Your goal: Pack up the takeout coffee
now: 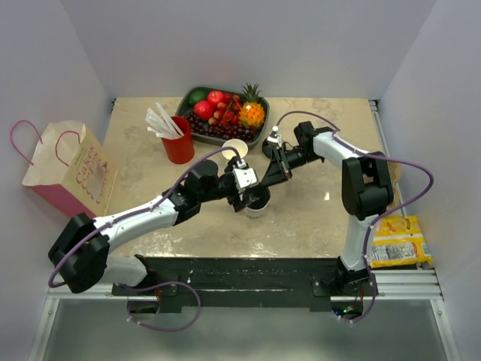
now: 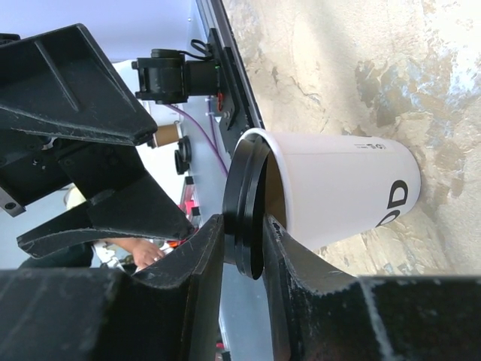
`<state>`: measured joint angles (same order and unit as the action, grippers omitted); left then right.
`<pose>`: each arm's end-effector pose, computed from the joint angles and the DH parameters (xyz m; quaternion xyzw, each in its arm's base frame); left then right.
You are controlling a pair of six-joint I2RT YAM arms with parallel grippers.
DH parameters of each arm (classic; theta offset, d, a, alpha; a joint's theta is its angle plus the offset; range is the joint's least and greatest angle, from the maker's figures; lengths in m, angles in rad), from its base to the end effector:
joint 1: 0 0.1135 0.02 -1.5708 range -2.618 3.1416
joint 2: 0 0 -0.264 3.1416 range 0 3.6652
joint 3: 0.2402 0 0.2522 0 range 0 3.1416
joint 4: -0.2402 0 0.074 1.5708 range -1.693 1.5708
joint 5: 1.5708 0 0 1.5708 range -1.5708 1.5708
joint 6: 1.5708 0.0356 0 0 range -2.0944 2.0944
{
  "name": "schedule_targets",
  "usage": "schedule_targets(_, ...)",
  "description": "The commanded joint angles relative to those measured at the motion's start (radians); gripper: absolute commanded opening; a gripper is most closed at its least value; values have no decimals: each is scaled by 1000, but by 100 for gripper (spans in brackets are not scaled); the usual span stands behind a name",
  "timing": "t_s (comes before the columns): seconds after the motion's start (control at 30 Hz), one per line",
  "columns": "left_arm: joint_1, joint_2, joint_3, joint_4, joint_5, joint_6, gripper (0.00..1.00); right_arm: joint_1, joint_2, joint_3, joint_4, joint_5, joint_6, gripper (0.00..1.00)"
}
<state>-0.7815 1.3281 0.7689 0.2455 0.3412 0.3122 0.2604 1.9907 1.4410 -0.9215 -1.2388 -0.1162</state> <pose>0.2034 -0.2186 0.2575 0.4998 0.6290 -0.2683 0.5316 0.3550 0.1294 0.1926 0.1806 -0.7934 -0.5812 0.0013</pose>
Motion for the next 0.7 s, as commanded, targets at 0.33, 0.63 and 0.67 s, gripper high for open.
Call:
schedule_targets(0.33,-7,19,36,41,41,-38,90,-6,-69,50,16,90,-65,34)
schedule_targets(0.63,-7,28,35,43,45,-48,89,-6,-92,9,64,147,-31,35)
schedule_targets(0.67,-7,29,35,43,47,-51,89,-6,-90,7,67,148,-28,35)
